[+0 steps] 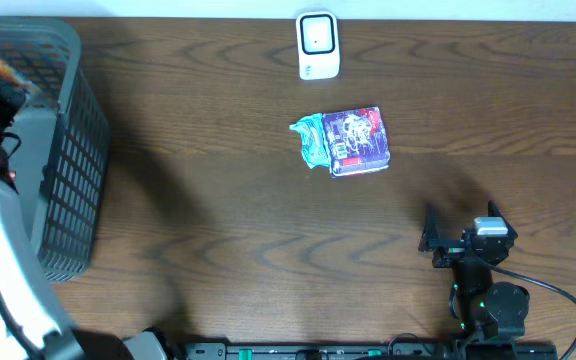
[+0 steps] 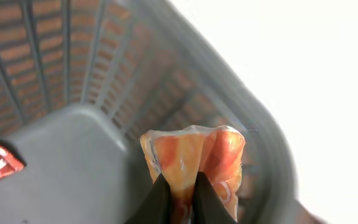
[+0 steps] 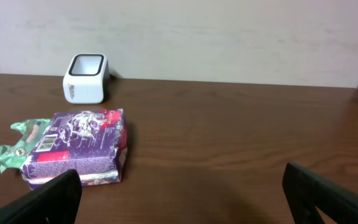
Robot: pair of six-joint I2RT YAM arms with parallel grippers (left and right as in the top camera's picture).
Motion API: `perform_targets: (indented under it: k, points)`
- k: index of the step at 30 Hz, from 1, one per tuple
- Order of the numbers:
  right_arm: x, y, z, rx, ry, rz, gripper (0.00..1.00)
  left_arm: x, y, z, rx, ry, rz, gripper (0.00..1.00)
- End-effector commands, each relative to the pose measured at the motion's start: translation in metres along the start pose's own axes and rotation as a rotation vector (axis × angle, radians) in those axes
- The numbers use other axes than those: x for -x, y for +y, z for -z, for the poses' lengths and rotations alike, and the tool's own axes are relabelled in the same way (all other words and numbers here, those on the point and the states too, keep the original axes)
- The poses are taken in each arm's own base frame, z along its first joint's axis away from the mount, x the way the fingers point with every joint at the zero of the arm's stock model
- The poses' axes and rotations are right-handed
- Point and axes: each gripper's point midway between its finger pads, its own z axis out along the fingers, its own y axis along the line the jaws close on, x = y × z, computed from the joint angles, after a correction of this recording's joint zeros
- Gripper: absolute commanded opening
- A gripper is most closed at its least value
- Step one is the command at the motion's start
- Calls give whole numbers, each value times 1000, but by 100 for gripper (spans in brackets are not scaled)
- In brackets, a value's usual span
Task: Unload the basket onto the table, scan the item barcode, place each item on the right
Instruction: 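Grasp the orange package with the left gripper and lift, then carry the orange package toward the scanner with the left gripper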
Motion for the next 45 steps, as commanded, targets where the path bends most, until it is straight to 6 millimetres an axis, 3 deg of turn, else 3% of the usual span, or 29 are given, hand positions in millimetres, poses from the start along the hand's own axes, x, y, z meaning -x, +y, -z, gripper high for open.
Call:
perform_targets:
  k: [1, 5, 11, 17, 21, 26, 27, 35, 45]
  points:
    - [-1, -2, 0, -6, 0, 7, 99, 20, -28, 42, -89, -84, -25, 7]
    - [-1, -2, 0, -6, 0, 7, 99, 20, -66, 76, -230, -108, -65, 7]
    - [-1, -2, 0, -6, 0, 7, 99, -4, -119, 92, -421, -46, -127, 7]
    - [-1, -2, 0, -6, 0, 7, 99, -45, -162, 86, -522, 61, -178, 7]
    - [-1, -2, 0, -6, 0, 7, 99, -85, -191, 73, -585, 156, -251, 7]
    - [-1, -2, 0, -6, 0, 7, 99, -130, -212, 54, -616, 273, -290, 7]
    - [-1, -2, 0, -6, 0, 7, 99, -147, -219, 47, -623, 317, -302, 7]
    - [-1, -2, 0, -6, 0, 7, 99, -231, -235, 16, -639, 494, -424, 7]
    - [-1, -2, 0, -6, 0, 7, 99, -332, -228, -15, -583, 728, -483, 7]
